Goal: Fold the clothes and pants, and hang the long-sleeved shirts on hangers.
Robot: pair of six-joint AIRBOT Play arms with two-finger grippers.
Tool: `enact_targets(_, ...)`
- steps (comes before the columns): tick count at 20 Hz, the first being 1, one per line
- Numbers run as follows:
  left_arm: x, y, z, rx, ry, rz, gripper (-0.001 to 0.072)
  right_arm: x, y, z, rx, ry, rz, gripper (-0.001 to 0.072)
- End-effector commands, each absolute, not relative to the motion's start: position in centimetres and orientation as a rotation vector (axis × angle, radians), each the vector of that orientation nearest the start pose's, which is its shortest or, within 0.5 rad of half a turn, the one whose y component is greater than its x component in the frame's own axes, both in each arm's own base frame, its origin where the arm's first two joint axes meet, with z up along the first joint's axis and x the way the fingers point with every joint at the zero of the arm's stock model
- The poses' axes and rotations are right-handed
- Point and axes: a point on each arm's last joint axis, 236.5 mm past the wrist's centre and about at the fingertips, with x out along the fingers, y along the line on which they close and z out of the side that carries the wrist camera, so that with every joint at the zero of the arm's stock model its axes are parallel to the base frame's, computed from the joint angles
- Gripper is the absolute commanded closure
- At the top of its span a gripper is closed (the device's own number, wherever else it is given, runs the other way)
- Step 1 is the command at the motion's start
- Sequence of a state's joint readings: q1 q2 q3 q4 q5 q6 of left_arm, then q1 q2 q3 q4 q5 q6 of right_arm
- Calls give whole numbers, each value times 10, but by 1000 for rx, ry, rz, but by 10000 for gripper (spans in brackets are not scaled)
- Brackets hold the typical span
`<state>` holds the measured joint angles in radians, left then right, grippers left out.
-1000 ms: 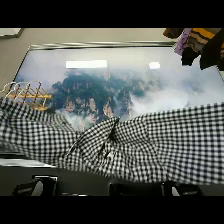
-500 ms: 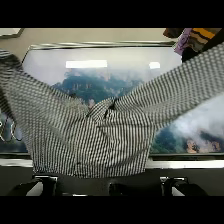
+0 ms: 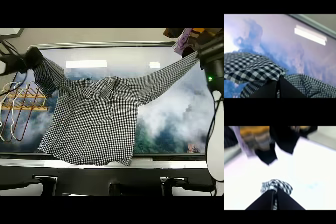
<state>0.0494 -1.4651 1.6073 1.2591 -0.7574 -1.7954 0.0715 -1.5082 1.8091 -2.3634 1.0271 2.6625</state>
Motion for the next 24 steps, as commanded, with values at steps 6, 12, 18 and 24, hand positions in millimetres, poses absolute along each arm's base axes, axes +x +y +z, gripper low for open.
enact_targets(6, 523, -17, 67, -566, 1003, 43, 99, 510, -41, 82, 66, 1054, -409, 597)
enact_targets(12, 456, 52, 124, -571, 983, 171, 5, 446, -35, 85, 54, 1242, -208, 219)
enact_targets(18, 332, 62, 72, -626, 1069, 295, 1, 308, 63, 27, 504, 1486, 248, 99)
enact_targets(24, 288, 47, 45, -625, 1110, 300, 2, 200, 143, -45, 567, 1653, 359, 96)
